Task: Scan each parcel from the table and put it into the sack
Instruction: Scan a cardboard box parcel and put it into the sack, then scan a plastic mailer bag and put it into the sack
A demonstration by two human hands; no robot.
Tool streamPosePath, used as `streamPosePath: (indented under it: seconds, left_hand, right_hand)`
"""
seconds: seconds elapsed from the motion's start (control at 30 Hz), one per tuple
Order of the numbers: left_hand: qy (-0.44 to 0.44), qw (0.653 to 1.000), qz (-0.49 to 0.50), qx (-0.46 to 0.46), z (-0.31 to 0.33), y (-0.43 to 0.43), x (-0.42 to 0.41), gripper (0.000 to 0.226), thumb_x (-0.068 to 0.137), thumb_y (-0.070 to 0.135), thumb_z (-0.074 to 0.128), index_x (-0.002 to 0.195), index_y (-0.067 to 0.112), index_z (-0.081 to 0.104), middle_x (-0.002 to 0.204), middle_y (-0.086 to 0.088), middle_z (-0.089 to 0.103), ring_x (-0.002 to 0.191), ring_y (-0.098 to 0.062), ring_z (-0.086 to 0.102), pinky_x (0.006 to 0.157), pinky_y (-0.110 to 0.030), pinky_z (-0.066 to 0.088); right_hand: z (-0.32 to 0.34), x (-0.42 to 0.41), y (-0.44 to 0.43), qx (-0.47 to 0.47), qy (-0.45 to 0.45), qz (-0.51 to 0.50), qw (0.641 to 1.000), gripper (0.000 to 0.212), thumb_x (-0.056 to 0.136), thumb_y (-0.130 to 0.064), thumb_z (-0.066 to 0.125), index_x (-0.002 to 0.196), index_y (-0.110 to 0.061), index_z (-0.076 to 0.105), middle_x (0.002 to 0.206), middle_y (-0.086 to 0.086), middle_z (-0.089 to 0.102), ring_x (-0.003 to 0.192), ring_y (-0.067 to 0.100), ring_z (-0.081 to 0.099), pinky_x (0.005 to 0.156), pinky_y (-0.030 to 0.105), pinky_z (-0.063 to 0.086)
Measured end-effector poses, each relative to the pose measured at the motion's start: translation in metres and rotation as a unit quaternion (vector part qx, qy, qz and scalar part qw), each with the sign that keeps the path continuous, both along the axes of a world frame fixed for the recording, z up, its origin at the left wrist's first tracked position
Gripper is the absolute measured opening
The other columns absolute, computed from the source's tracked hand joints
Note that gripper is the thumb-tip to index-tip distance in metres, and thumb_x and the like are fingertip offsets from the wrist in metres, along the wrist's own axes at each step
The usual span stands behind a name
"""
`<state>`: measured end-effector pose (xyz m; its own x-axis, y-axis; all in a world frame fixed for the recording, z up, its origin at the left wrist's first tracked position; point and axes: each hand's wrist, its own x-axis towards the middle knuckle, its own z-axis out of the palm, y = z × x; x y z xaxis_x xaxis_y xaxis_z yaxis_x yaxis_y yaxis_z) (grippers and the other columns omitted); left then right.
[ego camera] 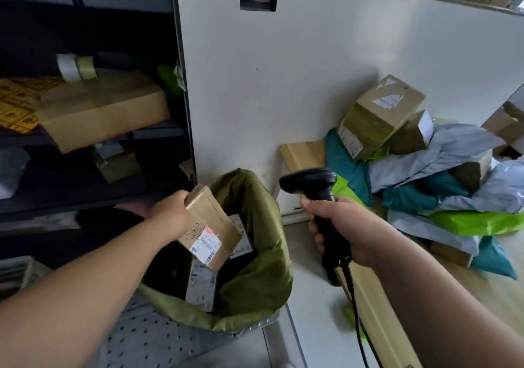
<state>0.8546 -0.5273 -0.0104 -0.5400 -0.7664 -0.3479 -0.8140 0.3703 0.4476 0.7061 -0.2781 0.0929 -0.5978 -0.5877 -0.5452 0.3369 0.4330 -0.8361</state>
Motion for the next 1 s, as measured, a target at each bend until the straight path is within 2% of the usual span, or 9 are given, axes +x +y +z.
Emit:
streamPosePath:
  seconds: [0.1,0.17,0.2,0.3,0.4,0.6,0.73,0.83,1.0]
  left_hand:
    - [-0.028,0.999,-0.026,0.013,-0.019,0.008,-0.006,0.05,0.089,0.013,0.047,0.137,0.028,0.045,0.12,-0.003,0.06,0.094,-0.023,0.058,0.077,-0.031,0.048]
    - [-0.024,0.998,-0.039,0.034,-0.031,0.014,-0.011,0.046,0.09,0.013,0.049,0.134,0.026,0.048,0.118,-0.002,0.06,0.089,-0.02,0.057,0.075,-0.03,0.048]
    - [-0.025,0.997,-0.048,0.058,-0.037,0.017,-0.014,0.048,0.09,0.014,0.05,0.137,0.025,0.047,0.123,-0.003,0.059,0.095,-0.021,0.058,0.079,-0.032,0.05]
    - [-0.049,0.987,-0.053,0.143,-0.046,0.025,-0.024,0.067,0.092,0.021,0.056,0.151,0.025,0.024,0.147,-0.007,0.041,0.121,-0.026,0.05,0.094,-0.034,0.045]
    - [-0.057,0.987,-0.046,0.144,-0.045,0.032,-0.043,0.076,0.092,0.032,0.059,0.153,0.025,0.014,0.152,-0.007,0.033,0.129,-0.028,0.043,0.101,-0.038,0.042]
    - [0.015,0.994,-0.103,0.031,-0.011,0.049,-0.123,0.078,0.089,0.044,0.058,0.152,0.019,0.018,0.152,-0.007,0.034,0.133,-0.027,0.04,0.105,-0.042,0.04]
    - [0.076,0.986,-0.149,-0.016,0.015,0.08,-0.196,0.077,0.087,0.047,0.059,0.149,0.018,0.025,0.15,-0.009,0.036,0.135,-0.028,0.037,0.106,-0.037,0.035]
    - [0.069,0.978,-0.198,-0.015,0.017,0.109,-0.249,0.081,0.085,0.05,0.061,0.149,0.016,0.026,0.148,-0.013,0.038,0.135,-0.028,0.038,0.106,-0.035,0.034]
    - [-0.003,0.975,-0.213,0.062,-0.017,0.147,-0.311,0.089,0.082,0.051,0.066,0.149,0.012,0.023,0.15,-0.013,0.036,0.135,-0.027,0.039,0.105,-0.032,0.034]
  right_hand:
    - [-0.013,0.0,0.001,0.014,-0.013,-0.013,1.0,0.023,0.09,-0.023,0.07,0.085,-0.01,0.051,0.055,0.006,0.054,0.042,0.017,0.047,0.042,0.027,0.043]
    - [-0.019,-0.003,0.003,0.019,-0.02,-0.023,0.999,0.024,0.089,-0.023,0.07,0.083,-0.009,0.052,0.055,0.006,0.054,0.042,0.017,0.047,0.043,0.027,0.043]
    - [-0.022,-0.005,0.004,0.02,-0.023,-0.027,0.999,0.024,0.089,-0.022,0.07,0.083,-0.009,0.052,0.055,0.007,0.053,0.041,0.017,0.047,0.043,0.027,0.042]
    - [-0.027,-0.017,0.01,0.021,-0.031,-0.034,0.999,0.023,0.09,-0.022,0.07,0.085,-0.01,0.051,0.055,0.007,0.054,0.041,0.018,0.046,0.043,0.026,0.042]
    - [-0.026,-0.037,0.016,0.013,-0.03,-0.037,0.999,0.022,0.09,-0.022,0.069,0.086,-0.01,0.051,0.055,0.007,0.054,0.042,0.018,0.046,0.043,0.026,0.042]
    - [-0.022,-0.094,0.04,-0.014,-0.03,-0.07,0.997,0.021,0.091,-0.023,0.068,0.086,-0.011,0.051,0.055,0.006,0.053,0.042,0.017,0.047,0.041,0.026,0.042]
    - [-0.022,-0.145,0.065,-0.031,-0.023,-0.111,0.993,0.022,0.092,-0.023,0.067,0.086,-0.012,0.048,0.054,0.006,0.053,0.042,0.018,0.047,0.042,0.026,0.041]
    - [-0.029,-0.181,0.084,-0.045,-0.023,-0.144,0.988,0.023,0.092,-0.021,0.066,0.086,-0.012,0.046,0.053,0.006,0.052,0.04,0.017,0.045,0.042,0.025,0.039]
    - [-0.06,-0.219,0.109,-0.038,-0.035,-0.17,0.984,0.023,0.091,-0.023,0.068,0.09,-0.01,0.048,0.053,0.004,0.053,0.041,0.017,0.047,0.045,0.028,0.04]
